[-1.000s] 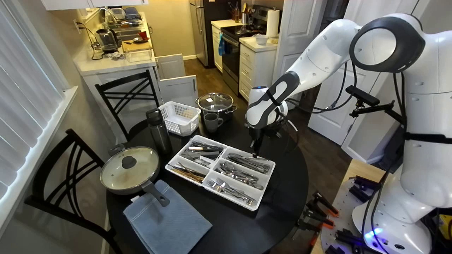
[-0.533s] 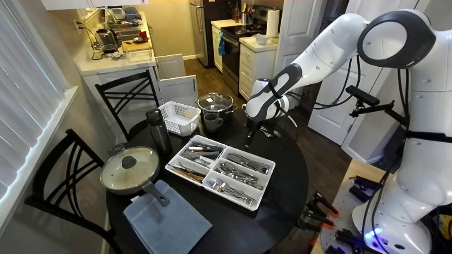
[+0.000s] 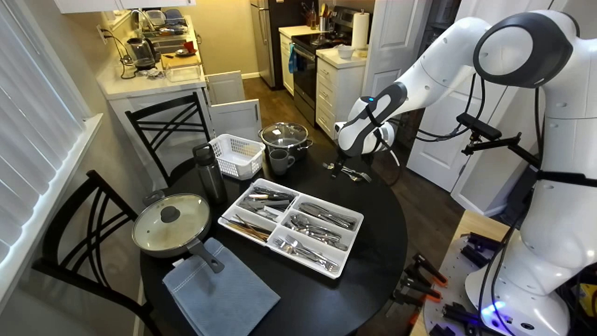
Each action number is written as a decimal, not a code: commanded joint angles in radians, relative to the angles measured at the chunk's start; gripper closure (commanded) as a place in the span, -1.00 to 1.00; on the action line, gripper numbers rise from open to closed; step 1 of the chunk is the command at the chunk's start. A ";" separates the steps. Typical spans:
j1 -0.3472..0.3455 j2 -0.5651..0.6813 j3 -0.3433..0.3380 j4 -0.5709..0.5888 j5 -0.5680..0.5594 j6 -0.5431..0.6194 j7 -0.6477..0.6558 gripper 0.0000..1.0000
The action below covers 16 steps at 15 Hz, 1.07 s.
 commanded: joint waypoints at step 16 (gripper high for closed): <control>-0.130 0.331 -0.125 0.237 -0.099 0.022 0.263 -1.00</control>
